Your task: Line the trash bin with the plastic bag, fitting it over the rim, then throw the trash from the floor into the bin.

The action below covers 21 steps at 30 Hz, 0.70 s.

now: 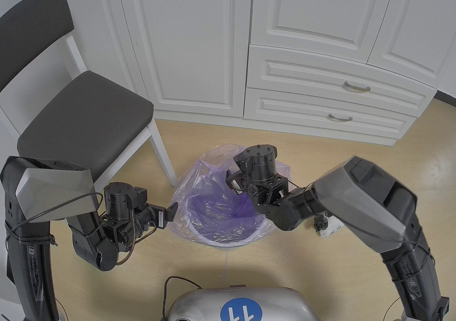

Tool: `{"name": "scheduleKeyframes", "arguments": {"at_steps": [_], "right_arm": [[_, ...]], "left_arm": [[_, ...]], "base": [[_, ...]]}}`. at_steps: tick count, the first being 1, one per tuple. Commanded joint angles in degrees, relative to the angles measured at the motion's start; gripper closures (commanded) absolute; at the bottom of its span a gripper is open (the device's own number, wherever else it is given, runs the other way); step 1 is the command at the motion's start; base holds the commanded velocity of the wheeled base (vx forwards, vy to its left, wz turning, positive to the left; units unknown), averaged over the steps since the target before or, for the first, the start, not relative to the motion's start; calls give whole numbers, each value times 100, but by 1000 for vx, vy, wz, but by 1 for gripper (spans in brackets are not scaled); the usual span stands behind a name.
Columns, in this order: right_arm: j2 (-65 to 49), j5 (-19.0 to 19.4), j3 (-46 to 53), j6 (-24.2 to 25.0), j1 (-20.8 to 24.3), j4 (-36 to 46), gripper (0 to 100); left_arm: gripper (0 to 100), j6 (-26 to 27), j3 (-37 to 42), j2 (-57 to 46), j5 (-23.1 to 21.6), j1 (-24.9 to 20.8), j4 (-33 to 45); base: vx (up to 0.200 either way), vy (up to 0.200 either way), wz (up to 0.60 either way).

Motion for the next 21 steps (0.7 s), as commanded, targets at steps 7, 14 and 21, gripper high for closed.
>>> {"name": "scheduleKeyframes", "arguments": {"at_steps": [7, 14, 21], "right_arm": [[-3093, 810, 2803, -119, 149, 1509, 0], [-3181, 678, 3673, 2034, 176, 1483, 0], [-2513, 810, 3268, 3291, -35, 1281, 0]], "left_arm": [[0, 68, 214, -89, -227, 8, 12], [0, 147, 249, -414, -341, -115, 460], [0, -240, -902, -1513, -323, -510, 3123]], "base": [[0, 0, 0], [0, 0, 0], [0, 0, 0]]}}
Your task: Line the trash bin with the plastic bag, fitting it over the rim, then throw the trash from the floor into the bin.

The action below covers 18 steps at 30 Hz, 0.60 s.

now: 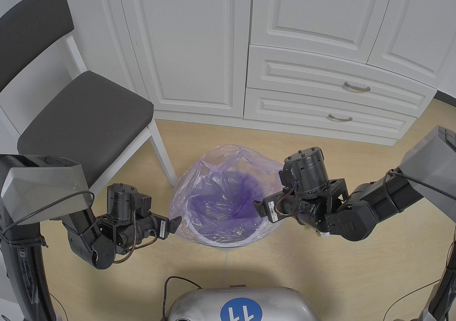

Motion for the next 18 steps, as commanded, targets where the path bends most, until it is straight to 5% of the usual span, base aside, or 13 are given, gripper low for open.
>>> {"name": "scheduleKeyframes", "arguments": {"at_steps": [1, 6, 18], "right_arm": [[430, 93, -218, 916, -151, -242, 0], [843, 181, -183, 1302, -195, -717, 0], [1915, 129, -657, 1250, -634, -1868, 0]], "left_arm": [[0, -444, -1240, -1115, 10, -502, 2266], [0, -593, -2409, -667, 291, -598, 3286], [0, -954, -2752, 327, 669, -519, 2917]], "base": [[0, 0, 0], [0, 0, 0], [0, 0, 0]]}}
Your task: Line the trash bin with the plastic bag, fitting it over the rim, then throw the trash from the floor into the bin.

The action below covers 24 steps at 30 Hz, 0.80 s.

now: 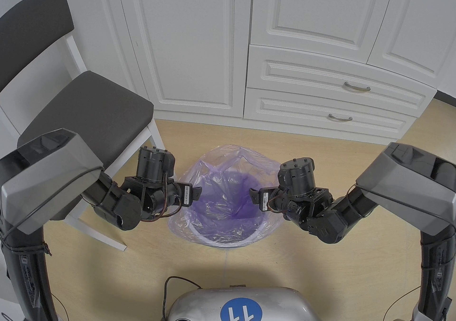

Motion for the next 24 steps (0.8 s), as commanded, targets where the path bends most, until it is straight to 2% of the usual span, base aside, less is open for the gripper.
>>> {"name": "scheduleKeyframes", "arguments": {"at_steps": [1, 6, 10, 13, 20, 24], "right_arm": [[616, -5, -297, 54, -235, -329, 0], [695, -5, -464, 80, -297, -672, 0], [967, -5, -692, 98, -411, -1059, 0], [1134, -5, -912, 98, -508, -1164, 0], [1240, 3, -1158, 239, -595, -1516, 0], [1284, 21, -1228, 230, -710, -1736, 0]], "left_arm": [[0, -85, -145, 413, 61, -19, -31], [0, -102, -268, 440, 167, 42, -40], [0, -383, -567, 686, 510, 156, -550], [0, -375, -594, 774, 659, 236, -875], [0, -375, -761, 958, 685, 288, -901], [0, -357, -928, 1099, 949, 403, -1059]], "base": [[0, 0, 0], [0, 0, 0], [0, 0, 0], [0, 0, 0], [0, 0, 0], [0, 0, 0]]}}
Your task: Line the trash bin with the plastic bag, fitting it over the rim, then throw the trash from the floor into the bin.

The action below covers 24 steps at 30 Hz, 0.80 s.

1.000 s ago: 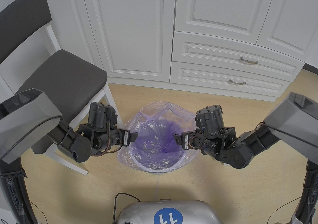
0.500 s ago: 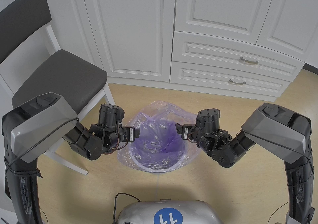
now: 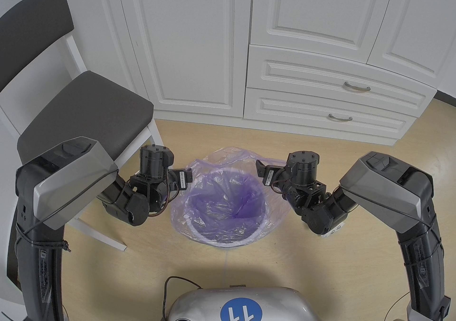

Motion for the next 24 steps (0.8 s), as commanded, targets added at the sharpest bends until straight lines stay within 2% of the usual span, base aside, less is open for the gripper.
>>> {"name": "scheduleKeyframes", "arguments": {"at_steps": [1, 24], "right_arm": [[106, 45, -71, -1, -141, -75, 0], [1275, 54, -1214, 263, -352, -277, 0]], "left_arm": [[0, 7, -151, 225, 111, 115, -163], [0, 78, -740, 1043, 128, 379, -224]], "base": [[0, 0, 0], [0, 0, 0]]}}
